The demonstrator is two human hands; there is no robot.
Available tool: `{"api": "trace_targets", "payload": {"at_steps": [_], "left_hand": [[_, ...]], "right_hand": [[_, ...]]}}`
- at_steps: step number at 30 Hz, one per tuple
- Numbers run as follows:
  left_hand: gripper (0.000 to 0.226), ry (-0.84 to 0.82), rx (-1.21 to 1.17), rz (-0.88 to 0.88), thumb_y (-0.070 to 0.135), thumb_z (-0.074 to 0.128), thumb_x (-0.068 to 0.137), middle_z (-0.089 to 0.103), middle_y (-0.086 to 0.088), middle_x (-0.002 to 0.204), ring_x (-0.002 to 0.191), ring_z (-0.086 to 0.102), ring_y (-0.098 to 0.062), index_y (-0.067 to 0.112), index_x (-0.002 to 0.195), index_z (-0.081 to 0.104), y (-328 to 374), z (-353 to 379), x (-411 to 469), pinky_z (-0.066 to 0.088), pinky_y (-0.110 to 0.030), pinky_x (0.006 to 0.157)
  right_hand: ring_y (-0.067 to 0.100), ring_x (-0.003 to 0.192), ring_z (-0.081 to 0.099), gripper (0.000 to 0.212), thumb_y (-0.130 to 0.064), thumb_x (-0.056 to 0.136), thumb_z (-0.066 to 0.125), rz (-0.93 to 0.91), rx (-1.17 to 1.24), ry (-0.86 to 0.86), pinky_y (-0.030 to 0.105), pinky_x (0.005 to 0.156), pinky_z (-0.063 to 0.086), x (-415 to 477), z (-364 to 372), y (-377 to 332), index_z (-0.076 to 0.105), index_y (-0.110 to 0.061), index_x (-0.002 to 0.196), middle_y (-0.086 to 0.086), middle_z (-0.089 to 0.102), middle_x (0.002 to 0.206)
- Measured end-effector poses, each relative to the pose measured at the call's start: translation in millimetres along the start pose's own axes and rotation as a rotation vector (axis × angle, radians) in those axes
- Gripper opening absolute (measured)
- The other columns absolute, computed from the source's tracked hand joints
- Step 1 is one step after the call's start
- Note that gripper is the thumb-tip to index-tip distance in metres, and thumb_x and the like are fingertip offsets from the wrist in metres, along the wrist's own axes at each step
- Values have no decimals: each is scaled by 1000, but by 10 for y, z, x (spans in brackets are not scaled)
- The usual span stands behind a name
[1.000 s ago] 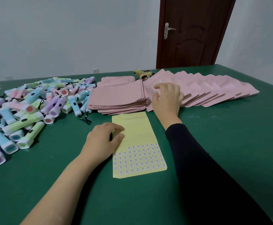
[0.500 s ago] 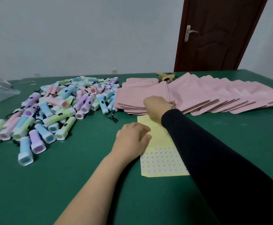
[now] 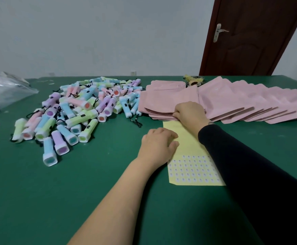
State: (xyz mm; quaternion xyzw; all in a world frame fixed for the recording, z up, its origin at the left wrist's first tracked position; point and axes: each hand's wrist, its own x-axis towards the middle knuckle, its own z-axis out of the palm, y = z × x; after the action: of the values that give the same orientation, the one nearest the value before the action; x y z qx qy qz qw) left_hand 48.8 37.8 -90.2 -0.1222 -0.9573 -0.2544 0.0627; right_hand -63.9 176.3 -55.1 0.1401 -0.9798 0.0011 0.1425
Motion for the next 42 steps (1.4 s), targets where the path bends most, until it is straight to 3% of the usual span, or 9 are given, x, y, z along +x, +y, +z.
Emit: {"api": "trace_targets", "payload": {"at_steps": [4, 11, 18, 20, 22, 28, 32, 38, 42], "left_hand": [[38, 13, -80, -22, 44, 52, 97, 50, 7, 141, 131, 40, -19, 30, 133, 54, 11, -40, 14, 28, -37, 106], [74, 279, -838, -262, 41, 67, 90, 43, 4, 149, 130, 47, -10, 20, 150, 31, -63, -404, 34, 37, -25, 100], [20, 427, -1216, -280, 14, 56, 98, 73, 10, 111, 105, 68, -10, 24, 112, 66, -180, -556, -37, 51, -39, 99], [24, 514, -1384, -311, 5, 50, 100, 74, 9, 106, 96, 71, -8, 19, 114, 64, -168, -563, -14, 55, -28, 85], [27, 556, -1453, -335, 1, 47, 100, 73, 5, 108, 91, 71, -8, 14, 118, 60, -155, -579, -6, 56, -22, 73], [46, 714, -837, -449, 13, 69, 85, 52, 2, 121, 114, 54, -16, 19, 121, 40, -84, -507, -40, 44, -31, 97], [31, 718, -289, -269, 21, 73, 83, 44, -3, 123, 123, 35, -23, 21, 112, 60, -42, -433, -55, 22, -22, 93], [32, 754, -136, -204, 26, 76, 81, 39, -6, 129, 123, 34, -29, 26, 111, 65, -2, -404, -91, 27, -36, 103], [12, 596, -242, -33, 28, 75, 84, 57, 7, 105, 105, 45, -11, 24, 92, 67, -11, -445, -76, 31, -16, 84]], "right_hand": [[32, 92, 61, 27, -20, 100, 45, 53, 175, -93, 34, 76, 48, -65, -208, -10, 70, -9, 100, 11, 68, 97], [3, 75, 52, 18, -17, 100, 49, 137, 1027, 450, 23, 72, 42, -387, -783, -133, 65, -9, 97, -5, 59, 85], [17, 119, 59, 18, -25, 95, 61, 384, 1845, 85, 39, 108, 43, -753, -563, -377, 64, -18, 112, -3, 68, 118], [21, 111, 66, 26, -19, 95, 60, 398, 2177, -67, 44, 101, 50, -787, -471, -451, 60, -10, 120, 5, 70, 117], [20, 97, 71, 12, -12, 97, 56, 350, 2188, -151, 40, 94, 54, -798, -410, -517, 62, -10, 107, 4, 75, 101], [15, 83, 73, 10, -10, 99, 54, 398, 1956, -81, 26, 74, 60, -792, -335, -563, 64, -11, 96, 7, 73, 99], [14, 80, 71, 11, -14, 100, 52, 431, 1892, -51, 25, 72, 60, -808, -352, -588, 61, -12, 93, 6, 71, 96], [27, 107, 64, 22, -13, 103, 45, 447, 1855, -51, 37, 90, 56, -818, -415, -595, 56, -6, 120, 14, 66, 117], [15, 71, 64, 22, -6, 100, 45, 355, 1871, -70, 30, 70, 58, -803, -410, -625, 57, -12, 83, -1, 66, 70]]}}
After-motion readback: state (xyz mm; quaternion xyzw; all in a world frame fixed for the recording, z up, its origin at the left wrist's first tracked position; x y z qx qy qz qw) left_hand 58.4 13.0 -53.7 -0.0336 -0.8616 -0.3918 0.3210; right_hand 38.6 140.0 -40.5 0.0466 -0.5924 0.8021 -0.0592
